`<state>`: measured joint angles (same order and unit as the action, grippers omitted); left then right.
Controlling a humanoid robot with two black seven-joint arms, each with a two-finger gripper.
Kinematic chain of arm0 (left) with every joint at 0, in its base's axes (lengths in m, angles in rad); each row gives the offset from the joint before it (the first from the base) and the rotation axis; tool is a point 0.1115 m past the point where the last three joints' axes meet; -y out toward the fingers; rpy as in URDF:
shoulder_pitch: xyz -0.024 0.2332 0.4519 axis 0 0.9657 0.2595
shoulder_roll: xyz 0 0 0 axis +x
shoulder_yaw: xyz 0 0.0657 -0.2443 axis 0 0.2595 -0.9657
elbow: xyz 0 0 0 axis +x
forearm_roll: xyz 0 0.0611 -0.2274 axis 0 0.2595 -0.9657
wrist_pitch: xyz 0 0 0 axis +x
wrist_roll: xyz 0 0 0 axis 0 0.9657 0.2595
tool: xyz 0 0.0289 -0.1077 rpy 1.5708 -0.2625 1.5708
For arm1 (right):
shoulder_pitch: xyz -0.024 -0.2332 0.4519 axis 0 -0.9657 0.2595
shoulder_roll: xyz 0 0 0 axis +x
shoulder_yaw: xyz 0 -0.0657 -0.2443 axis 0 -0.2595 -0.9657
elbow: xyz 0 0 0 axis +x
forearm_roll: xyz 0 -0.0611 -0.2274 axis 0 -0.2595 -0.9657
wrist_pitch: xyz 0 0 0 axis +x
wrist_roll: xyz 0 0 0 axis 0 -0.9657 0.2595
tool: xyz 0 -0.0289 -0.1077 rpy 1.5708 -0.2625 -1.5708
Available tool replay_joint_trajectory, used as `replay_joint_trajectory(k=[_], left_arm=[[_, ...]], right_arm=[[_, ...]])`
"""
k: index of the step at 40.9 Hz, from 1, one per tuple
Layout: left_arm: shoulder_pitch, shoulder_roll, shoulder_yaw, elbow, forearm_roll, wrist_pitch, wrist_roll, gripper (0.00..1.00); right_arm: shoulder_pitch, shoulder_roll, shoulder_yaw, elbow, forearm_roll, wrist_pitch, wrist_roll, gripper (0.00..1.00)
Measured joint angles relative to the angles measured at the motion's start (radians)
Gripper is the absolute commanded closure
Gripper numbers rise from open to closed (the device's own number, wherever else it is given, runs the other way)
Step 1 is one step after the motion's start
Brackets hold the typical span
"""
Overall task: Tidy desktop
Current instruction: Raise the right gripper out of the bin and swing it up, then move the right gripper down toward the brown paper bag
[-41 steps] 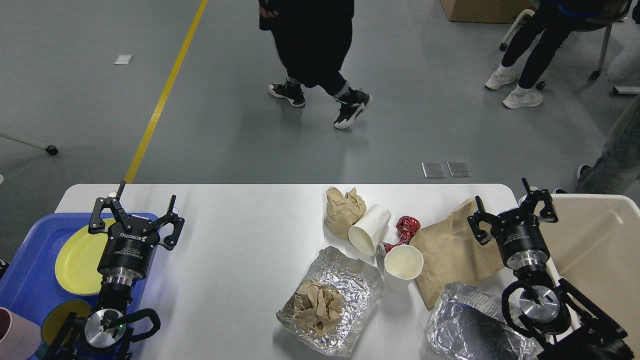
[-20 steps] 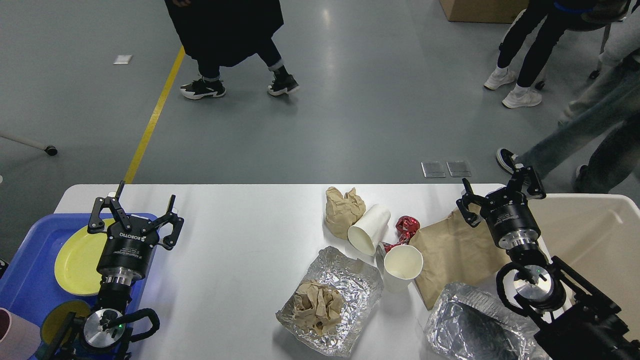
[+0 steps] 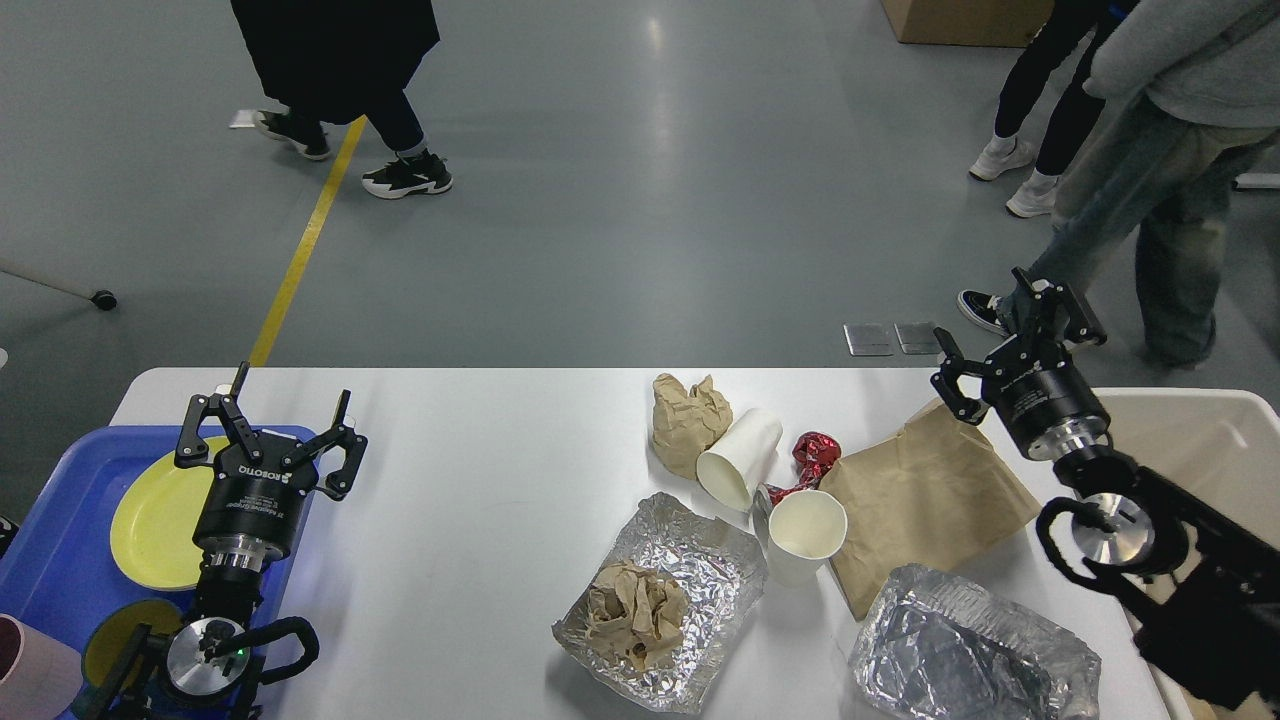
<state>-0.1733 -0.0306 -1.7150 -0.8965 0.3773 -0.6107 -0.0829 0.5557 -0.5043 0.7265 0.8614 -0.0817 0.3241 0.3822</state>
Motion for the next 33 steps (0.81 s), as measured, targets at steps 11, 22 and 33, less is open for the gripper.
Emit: replay_joint_trajectory(k=[11,22,33], left_arm=[[0.0,0.0,0.0,-0.001,0.0,0.0,0.0,0.04],[0.0,0.0,0.0,-0.001,0.0,0.0,0.002,0.04],[0.0,0.0,0.0,-0.001,0.0,0.0,0.002,0.04]], right_arm=[[0.453,-0.117,-0.683,-0.031,0.002,0.096,0.001,0.0],[0.968,-0.056,-1.403,0.005,0.007,0.156,0.002,0.0],[1.363,0.199,-1.842,0.092,0.007,0.406,-0.009,0.0]])
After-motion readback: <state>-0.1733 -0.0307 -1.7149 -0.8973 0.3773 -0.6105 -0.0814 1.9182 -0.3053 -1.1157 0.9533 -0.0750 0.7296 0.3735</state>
